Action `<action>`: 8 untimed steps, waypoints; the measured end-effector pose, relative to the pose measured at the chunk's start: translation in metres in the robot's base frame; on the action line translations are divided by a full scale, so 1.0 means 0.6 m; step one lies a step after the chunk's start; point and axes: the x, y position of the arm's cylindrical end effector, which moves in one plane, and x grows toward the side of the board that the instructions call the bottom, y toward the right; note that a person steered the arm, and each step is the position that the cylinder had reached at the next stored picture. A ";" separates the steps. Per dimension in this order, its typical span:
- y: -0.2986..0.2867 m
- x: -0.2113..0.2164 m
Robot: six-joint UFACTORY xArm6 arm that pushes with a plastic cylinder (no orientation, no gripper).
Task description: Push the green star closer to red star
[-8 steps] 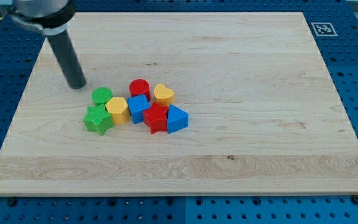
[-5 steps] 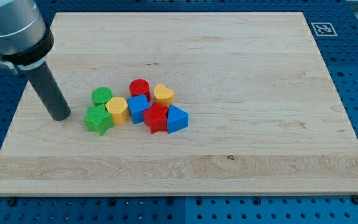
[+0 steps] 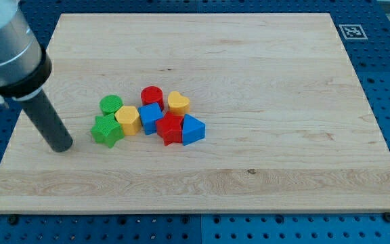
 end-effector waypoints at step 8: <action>0.220 0.046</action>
